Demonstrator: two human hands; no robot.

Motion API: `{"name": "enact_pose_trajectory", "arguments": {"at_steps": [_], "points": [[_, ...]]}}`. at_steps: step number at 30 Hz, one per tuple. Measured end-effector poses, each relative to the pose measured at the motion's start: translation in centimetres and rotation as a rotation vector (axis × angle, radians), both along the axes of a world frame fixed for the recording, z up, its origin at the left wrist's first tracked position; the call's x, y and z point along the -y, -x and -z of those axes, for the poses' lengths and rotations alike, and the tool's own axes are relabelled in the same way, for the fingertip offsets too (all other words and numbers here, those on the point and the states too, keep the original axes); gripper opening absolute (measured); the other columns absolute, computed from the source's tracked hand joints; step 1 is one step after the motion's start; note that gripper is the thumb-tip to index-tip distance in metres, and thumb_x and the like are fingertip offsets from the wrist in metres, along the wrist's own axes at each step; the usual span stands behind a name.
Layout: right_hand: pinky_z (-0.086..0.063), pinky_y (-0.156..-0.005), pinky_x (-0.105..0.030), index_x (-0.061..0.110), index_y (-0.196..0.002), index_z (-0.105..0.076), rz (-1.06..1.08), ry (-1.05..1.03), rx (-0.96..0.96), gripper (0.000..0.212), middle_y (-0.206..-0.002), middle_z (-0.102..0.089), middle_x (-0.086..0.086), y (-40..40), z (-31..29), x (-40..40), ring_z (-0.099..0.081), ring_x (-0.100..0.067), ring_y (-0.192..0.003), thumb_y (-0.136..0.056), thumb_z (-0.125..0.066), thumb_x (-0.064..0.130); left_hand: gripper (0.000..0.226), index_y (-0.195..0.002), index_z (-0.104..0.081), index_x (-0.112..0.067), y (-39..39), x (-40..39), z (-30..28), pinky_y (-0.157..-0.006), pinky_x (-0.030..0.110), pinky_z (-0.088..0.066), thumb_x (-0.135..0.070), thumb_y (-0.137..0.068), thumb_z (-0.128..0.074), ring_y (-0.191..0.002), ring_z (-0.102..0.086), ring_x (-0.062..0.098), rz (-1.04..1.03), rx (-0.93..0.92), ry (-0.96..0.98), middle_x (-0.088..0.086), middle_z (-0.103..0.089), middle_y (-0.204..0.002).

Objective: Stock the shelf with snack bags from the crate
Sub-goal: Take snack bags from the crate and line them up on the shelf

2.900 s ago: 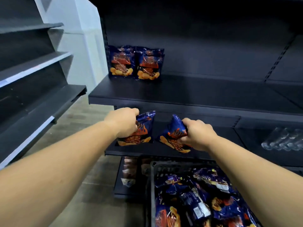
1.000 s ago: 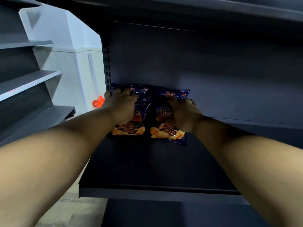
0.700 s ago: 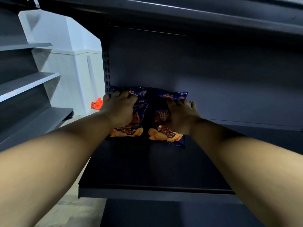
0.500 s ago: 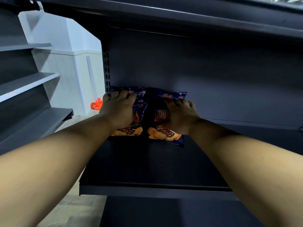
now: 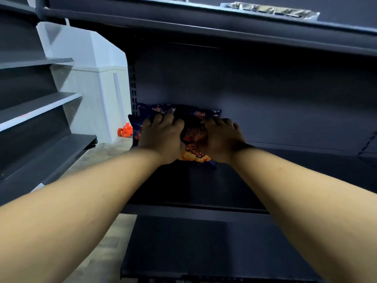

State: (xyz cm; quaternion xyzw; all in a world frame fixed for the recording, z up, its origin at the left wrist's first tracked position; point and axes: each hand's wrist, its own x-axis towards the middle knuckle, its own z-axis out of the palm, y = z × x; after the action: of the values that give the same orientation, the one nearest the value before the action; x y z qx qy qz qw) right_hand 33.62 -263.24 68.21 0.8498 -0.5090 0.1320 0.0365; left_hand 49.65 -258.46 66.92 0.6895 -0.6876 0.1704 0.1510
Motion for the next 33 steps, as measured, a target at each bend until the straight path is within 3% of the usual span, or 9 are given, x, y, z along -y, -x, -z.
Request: {"name": "enact_pose_trajectory", "arguments": {"at_steps": [7,14,18,33], "points": [[-0.023,-0.113,-0.049,0.027,-0.147,-0.028,0.013,-0.042,0.014,0.070,-0.149,-0.036,-0.004,7.8,-0.2,-6.7,-0.028,-0.030,-0.136,-0.088,-0.051,0.056,0.054,-0.137,-0.041,-0.026,8.7,-6.2,0.2,-0.101,0.046,-0.029,-0.043,-0.087,-0.051,-0.127,-0.035,0.032,-0.068,-0.029,-0.114,0.006,-0.039,-0.139],[-0.034,-0.105,-0.046,0.022,-0.143,-0.034,0.063,-0.029,-0.023,0.065,-0.141,-0.043,-0.006,19.0,0.6,-13.7,-0.037,-0.029,-0.129,-0.090,-0.052,0.055,0.040,-0.127,-0.048,-0.019,20.0,-12.8,0.4,-0.087,0.042,-0.038,-0.041,-0.093,-0.046,-0.113,-0.048,0.030,-0.026,-0.071,-0.123,0.007,-0.050,-0.123],[-0.037,-0.098,-0.041,0.020,-0.142,-0.035,0.092,-0.069,0.004,0.062,-0.138,-0.045,-0.007,24.1,1.0,-16.5,-0.040,-0.028,-0.126,-0.092,-0.052,0.052,0.038,-0.126,-0.048,-0.019,24.9,-15.4,1.2,-0.087,0.041,-0.037,-0.041,-0.095,-0.043,-0.113,-0.049,0.029,-0.012,-0.085,-0.160,0.006,-0.050,-0.122],[-0.045,-0.093,-0.041,0.019,-0.138,-0.038,0.225,-0.180,0.110,0.053,-0.132,-0.053,-0.004,30.3,6.3,-22.4,-0.047,-0.026,-0.121,-0.094,-0.050,0.047,0.033,-0.121,-0.050,-0.019,30.2,-19.8,5.3,-0.070,0.034,-0.038,-0.038,-0.095,-0.042,-0.099,-0.053,0.024,0.053,-0.199,-0.267,0.002,-0.052,-0.117]]}}
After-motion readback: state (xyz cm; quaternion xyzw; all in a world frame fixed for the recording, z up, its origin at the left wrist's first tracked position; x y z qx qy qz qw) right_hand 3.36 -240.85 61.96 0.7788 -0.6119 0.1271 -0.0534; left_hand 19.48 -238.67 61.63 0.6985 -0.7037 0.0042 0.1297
